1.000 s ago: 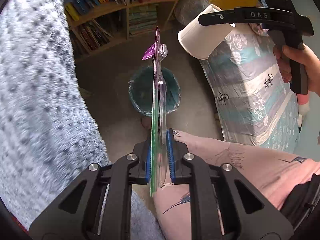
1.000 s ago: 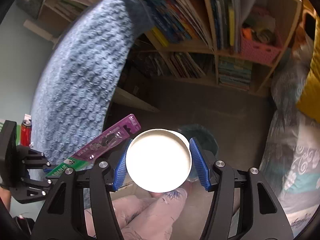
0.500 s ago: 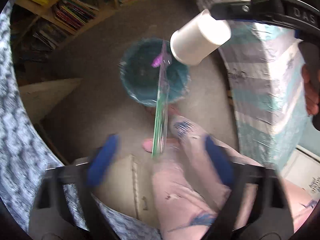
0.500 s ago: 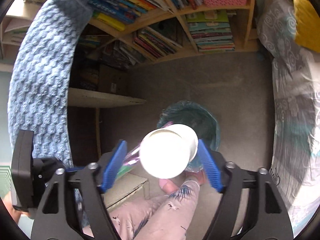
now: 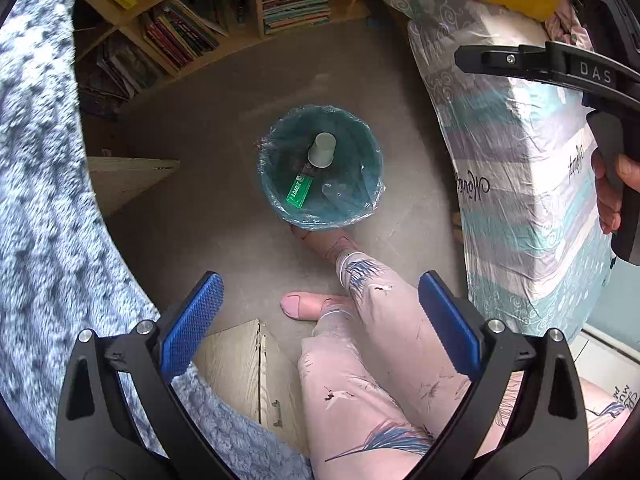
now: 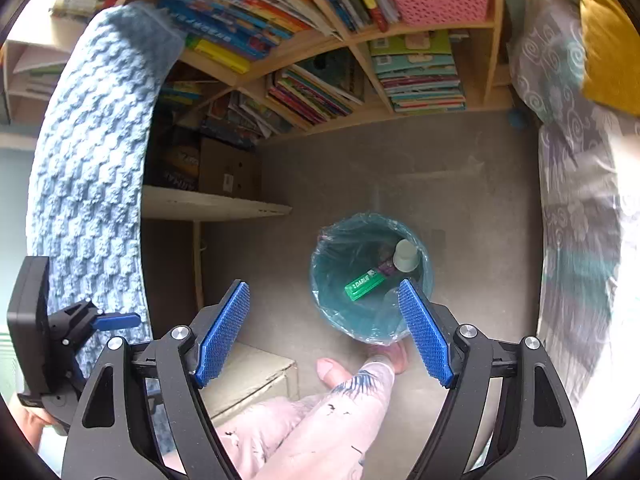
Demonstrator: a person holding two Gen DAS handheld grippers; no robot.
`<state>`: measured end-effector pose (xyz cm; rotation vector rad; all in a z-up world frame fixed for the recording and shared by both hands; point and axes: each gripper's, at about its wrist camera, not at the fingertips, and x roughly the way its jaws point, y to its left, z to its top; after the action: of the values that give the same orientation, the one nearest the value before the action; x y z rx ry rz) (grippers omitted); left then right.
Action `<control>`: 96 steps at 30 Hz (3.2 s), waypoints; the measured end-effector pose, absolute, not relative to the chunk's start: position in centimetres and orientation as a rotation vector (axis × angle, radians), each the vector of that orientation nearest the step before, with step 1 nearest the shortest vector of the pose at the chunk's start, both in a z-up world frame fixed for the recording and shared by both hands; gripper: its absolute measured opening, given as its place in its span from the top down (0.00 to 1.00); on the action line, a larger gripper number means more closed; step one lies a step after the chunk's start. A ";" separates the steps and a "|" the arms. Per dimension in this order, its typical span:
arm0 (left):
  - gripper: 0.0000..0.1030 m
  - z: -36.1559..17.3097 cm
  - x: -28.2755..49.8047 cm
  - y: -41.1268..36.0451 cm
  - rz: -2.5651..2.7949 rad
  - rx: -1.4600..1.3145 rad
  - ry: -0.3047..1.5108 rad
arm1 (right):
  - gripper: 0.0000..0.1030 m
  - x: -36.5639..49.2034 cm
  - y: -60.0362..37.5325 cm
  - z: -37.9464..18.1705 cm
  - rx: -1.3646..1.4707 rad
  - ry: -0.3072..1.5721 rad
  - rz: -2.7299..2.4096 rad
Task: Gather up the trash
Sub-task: 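Open both tools to drop the package and cup into the wastebasket, then swing both tools back over the blanket toward the red can, then grasp the red can with the right tool while the left tool grasps the Shiseido box, then lift and carry the can and Shiseido box with both tools to the wastebasket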
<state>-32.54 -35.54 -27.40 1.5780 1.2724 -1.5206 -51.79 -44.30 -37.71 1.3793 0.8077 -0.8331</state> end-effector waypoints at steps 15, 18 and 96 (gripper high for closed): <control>0.07 -16.2 -26.0 -32.7 -1.454 1.192 1.218 | 0.25 -43.3 -45.7 -25.5 0.983 0.861 -0.534; 0.07 -14.4 -23.4 -31.4 -1.399 1.110 1.214 | 0.25 -40.3 -45.9 -22.9 0.898 0.862 -0.469; 0.56 -9.1 15.3 -3.4 -0.809 0.599 1.249 | 0.25 10.8 -22.2 -11.9 -0.323 1.101 0.607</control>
<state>15.29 -3.36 -9.12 0.5989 1.2487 -0.8089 10.85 -22.22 -11.87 -0.3228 1.1008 0.6068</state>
